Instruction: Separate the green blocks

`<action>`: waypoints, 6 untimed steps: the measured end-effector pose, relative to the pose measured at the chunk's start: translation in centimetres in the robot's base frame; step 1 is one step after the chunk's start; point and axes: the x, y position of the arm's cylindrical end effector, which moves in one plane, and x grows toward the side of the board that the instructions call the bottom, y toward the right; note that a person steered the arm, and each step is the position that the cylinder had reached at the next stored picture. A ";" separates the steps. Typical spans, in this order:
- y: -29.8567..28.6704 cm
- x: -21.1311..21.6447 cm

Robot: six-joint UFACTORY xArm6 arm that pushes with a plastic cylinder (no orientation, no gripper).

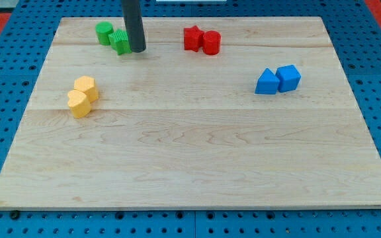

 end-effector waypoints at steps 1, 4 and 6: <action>-0.3 -2.5; -5.7 -10.2; -6.1 -3.7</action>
